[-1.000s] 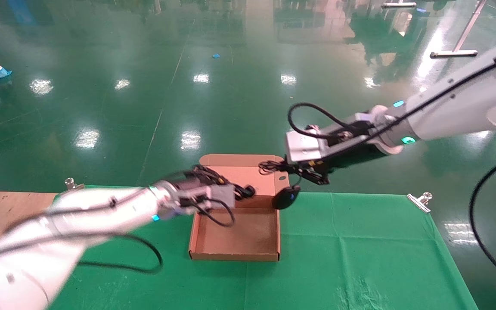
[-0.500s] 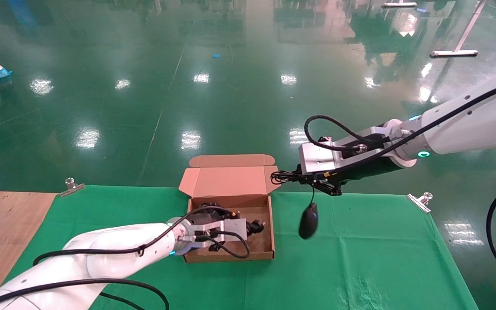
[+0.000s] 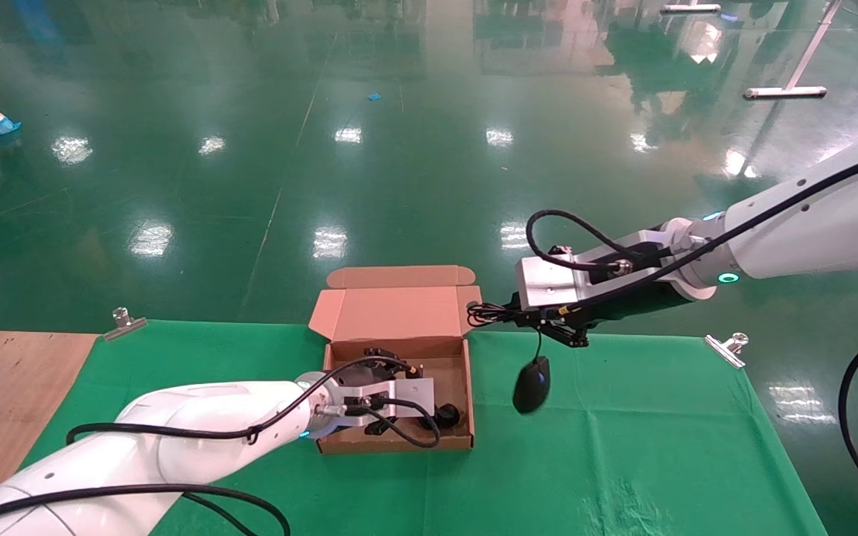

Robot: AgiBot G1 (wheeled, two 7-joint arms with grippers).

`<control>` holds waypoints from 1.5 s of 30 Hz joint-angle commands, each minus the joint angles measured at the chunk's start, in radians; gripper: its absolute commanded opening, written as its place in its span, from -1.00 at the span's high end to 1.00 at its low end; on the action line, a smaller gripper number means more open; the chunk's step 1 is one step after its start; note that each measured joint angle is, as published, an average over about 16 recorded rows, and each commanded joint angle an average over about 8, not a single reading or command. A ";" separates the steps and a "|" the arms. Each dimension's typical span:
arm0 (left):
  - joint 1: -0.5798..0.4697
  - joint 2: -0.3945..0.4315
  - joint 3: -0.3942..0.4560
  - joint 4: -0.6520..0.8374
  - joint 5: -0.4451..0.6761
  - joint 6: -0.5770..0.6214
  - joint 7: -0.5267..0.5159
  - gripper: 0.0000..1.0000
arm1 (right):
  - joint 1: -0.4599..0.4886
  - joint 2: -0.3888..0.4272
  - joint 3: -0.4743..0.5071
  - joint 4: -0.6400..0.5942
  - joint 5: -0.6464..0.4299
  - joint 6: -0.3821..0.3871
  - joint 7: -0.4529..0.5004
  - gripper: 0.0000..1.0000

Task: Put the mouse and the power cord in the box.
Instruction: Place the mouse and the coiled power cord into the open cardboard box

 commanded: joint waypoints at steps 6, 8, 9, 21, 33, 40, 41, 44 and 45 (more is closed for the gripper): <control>-0.026 -0.016 0.032 -0.014 -0.030 0.025 0.018 -1.00 | 0.007 -0.011 0.003 -0.004 0.008 -0.007 -0.002 1.00; -0.040 -0.034 0.034 -0.033 -0.043 0.045 0.033 -1.00 | 0.012 -0.022 0.002 -0.004 0.008 -0.005 0.000 1.00; -0.048 -0.048 0.032 -0.048 -0.052 0.059 0.040 -1.00 | 0.015 -0.029 0.002 -0.005 0.007 -0.003 0.001 1.00; -0.044 -0.381 -0.099 -0.359 -0.331 0.223 0.095 -1.00 | 0.022 -0.152 -0.046 -0.027 -0.019 0.096 0.015 1.00; 0.008 -0.580 -0.240 -0.290 -0.626 0.410 0.349 -1.00 | -0.052 -0.169 -0.267 0.159 0.055 0.249 0.148 1.00; 0.025 -0.614 -0.309 -0.126 -0.758 0.525 0.507 -1.00 | -0.104 -0.170 -0.408 0.212 0.094 0.407 0.200 1.00; 0.026 -0.614 -0.316 -0.102 -0.770 0.537 0.526 -1.00 | -0.114 -0.170 -0.425 0.217 0.098 0.438 0.203 1.00; 0.023 -0.608 -0.331 -0.037 -0.795 0.566 0.576 -1.00 | -0.144 -0.170 -0.474 0.236 0.108 0.530 0.208 1.00; 0.021 -0.604 -0.334 -0.019 -0.800 0.575 0.590 -1.00 | -0.153 -0.170 -0.491 0.242 0.110 0.558 0.209 1.00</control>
